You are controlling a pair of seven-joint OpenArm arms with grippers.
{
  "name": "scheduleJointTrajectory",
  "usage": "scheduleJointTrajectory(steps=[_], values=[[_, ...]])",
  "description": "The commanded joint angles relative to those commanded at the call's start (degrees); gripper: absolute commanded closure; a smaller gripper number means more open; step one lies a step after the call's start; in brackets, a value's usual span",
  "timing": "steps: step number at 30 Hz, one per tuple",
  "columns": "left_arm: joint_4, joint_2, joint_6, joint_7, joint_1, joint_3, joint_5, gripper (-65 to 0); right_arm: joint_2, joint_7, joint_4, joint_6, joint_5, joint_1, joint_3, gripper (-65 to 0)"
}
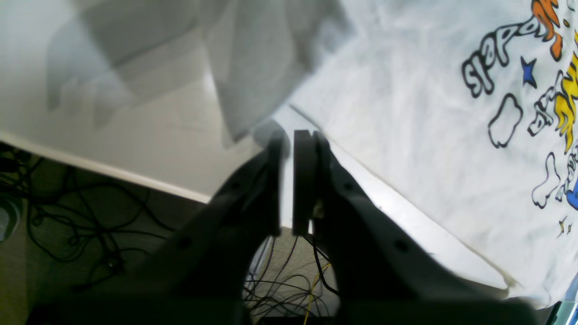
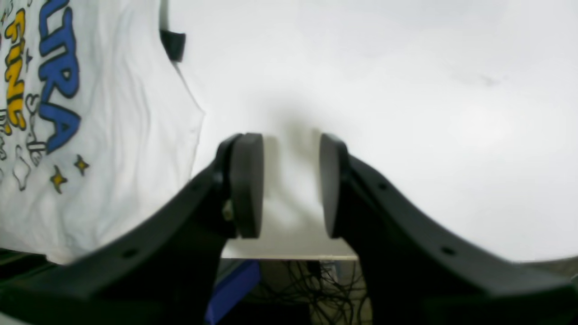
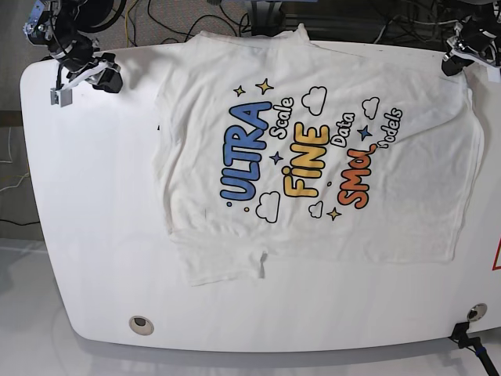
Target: Fold the T-shirt properly
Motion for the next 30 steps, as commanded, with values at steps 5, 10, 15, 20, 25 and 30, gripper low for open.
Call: scheduleJointTrajectory(steps=[5,10,15,20,25,30], values=[[3.2,-0.1,0.0,0.0,0.2,-0.3,0.1,-2.6,0.0,0.0,0.0,0.00,0.0,-0.1,0.0,-19.9],[4.7,-0.4,0.1,0.0,0.2,-0.3,0.1,-2.6,0.0,-0.1,0.0,0.00,0.0,-0.1,0.0,-19.9],[4.7,-0.4,0.1,0.0,0.7,-0.3,0.1,-2.6,0.0,-0.1,0.0,0.00,0.0,-0.1,0.1,-19.9],[5.3,-0.5,0.0,0.0,1.8,-0.3,0.1,-4.8,0.0,-0.1,0.0,0.00,0.0,-0.1,0.0,-19.9],[13.0,-1.3,0.0,0.0,3.8,-0.3,3.2,-24.2,-0.1,-0.1,0.0,0.00,0.0,0.0,0.0,-19.9],[14.2,-1.3,0.0,0.0,3.9,-0.3,4.4,-24.7,-0.1,-0.1,0.0,0.00,0.0,0.0,-0.1,-19.9]])
